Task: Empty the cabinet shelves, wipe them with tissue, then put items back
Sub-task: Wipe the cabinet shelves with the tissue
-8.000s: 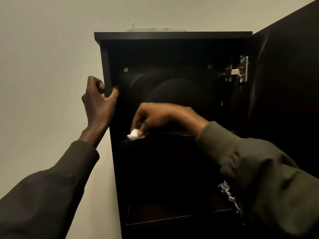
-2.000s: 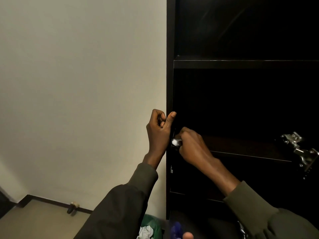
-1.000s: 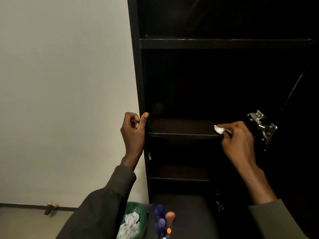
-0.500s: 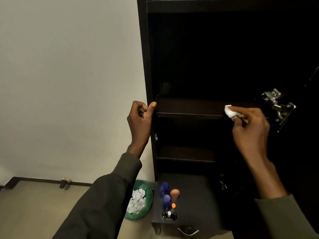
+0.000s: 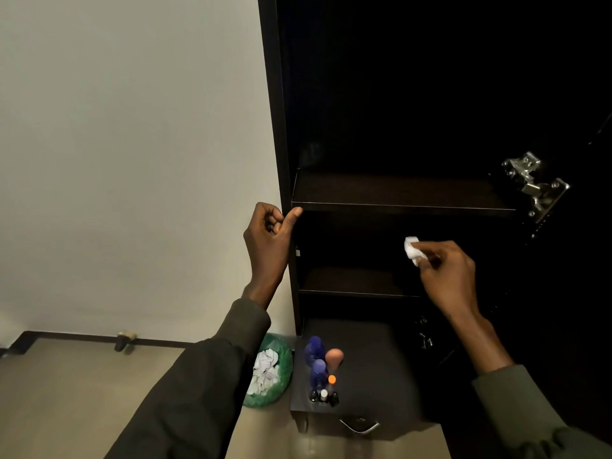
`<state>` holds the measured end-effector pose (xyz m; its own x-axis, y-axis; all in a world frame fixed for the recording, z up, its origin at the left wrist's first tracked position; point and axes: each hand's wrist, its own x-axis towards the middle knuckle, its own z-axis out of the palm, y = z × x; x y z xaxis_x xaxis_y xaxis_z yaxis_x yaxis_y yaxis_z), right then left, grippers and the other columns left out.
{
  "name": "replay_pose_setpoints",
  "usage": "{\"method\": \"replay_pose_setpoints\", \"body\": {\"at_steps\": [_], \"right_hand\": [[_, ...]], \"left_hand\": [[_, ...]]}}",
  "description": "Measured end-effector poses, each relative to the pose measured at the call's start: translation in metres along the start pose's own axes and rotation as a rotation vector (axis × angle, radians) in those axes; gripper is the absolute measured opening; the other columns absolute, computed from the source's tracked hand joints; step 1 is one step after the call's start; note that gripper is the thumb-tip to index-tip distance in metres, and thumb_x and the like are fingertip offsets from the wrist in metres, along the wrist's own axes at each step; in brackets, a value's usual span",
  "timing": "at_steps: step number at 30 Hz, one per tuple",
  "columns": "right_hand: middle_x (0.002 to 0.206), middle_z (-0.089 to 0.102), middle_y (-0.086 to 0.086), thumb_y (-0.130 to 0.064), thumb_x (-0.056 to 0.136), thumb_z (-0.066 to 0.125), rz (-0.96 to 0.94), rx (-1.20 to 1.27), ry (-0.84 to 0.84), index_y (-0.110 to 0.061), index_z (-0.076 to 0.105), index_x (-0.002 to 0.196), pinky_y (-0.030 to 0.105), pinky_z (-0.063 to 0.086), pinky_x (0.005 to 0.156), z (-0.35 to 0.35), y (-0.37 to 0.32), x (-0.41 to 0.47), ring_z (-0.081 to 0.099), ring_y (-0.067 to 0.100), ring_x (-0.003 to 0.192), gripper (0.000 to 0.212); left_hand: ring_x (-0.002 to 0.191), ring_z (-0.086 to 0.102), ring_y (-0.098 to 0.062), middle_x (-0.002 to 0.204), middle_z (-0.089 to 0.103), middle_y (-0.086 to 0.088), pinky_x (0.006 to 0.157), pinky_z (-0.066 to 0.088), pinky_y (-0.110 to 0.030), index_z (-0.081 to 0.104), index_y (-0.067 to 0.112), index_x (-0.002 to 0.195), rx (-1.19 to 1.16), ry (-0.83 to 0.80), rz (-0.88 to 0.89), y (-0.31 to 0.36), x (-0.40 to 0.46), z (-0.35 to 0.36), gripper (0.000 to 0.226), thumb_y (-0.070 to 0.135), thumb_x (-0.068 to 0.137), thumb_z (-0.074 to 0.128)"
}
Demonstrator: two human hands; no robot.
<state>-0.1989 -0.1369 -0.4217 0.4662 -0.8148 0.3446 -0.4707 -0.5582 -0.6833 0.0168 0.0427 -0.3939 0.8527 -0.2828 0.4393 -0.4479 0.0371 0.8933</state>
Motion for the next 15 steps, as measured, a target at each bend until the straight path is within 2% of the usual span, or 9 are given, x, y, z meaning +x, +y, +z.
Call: {"method": "replay_pose_setpoints", "body": {"at_steps": [4,8,10,12,15], "right_hand": [[0.117,0.066,0.007,-0.011,0.088,0.065,0.146,-0.208,-0.15,-0.02,0.073,0.113,0.022,0.046,0.085,0.016,0.055,0.003,0.064,0.025,0.103,0.028],[0.116,0.062,0.015,-0.002,0.088,0.059,0.194,-0.325,-0.201,-0.01,0.071,0.113,0.022,0.041,0.073,0.033,0.067,0.001,0.063,0.033,0.1,0.029],[0.11,0.062,0.017,-0.001,0.088,0.059,0.213,-0.356,-0.231,-0.004,0.071,0.108,0.026,0.045,0.07,0.044,0.066,-0.005,0.063,0.034,0.095,0.024],[0.11,0.06,0.021,0.0,0.086,0.06,0.223,-0.349,-0.231,0.005,0.068,0.106,0.033,0.05,0.078,0.058,0.064,-0.013,0.062,0.037,0.097,0.022],[0.112,0.059,0.023,0.005,0.083,0.061,0.191,-0.252,-0.218,0.01,0.067,0.104,0.037,0.048,0.089,0.087,0.048,-0.026,0.06,0.039,0.101,0.023]], "left_hand": [[0.059,0.044,-0.005,0.069,0.05,-0.003,0.057,0.04,-0.011,0.051,0.006,0.082,0.033,-0.049,-0.054,-0.013,-0.006,-0.002,0.03,0.025,0.087,0.073],[0.06,0.043,-0.006,0.071,0.051,-0.011,0.057,0.04,-0.014,0.051,0.005,0.082,0.046,-0.072,-0.061,-0.02,-0.008,-0.003,0.03,0.026,0.087,0.073],[0.06,0.042,-0.006,0.07,0.05,-0.011,0.056,0.039,-0.013,0.05,0.005,0.082,0.047,-0.074,-0.068,-0.02,-0.009,-0.002,0.031,0.025,0.088,0.072],[0.059,0.041,-0.006,0.068,0.048,-0.007,0.056,0.038,-0.013,0.05,0.004,0.081,0.044,-0.075,-0.072,-0.02,-0.01,-0.001,0.031,0.024,0.088,0.073],[0.059,0.04,-0.006,0.067,0.046,-0.003,0.056,0.038,-0.014,0.049,0.004,0.08,0.035,-0.06,-0.065,-0.02,-0.009,-0.001,0.031,0.023,0.088,0.073]]}}
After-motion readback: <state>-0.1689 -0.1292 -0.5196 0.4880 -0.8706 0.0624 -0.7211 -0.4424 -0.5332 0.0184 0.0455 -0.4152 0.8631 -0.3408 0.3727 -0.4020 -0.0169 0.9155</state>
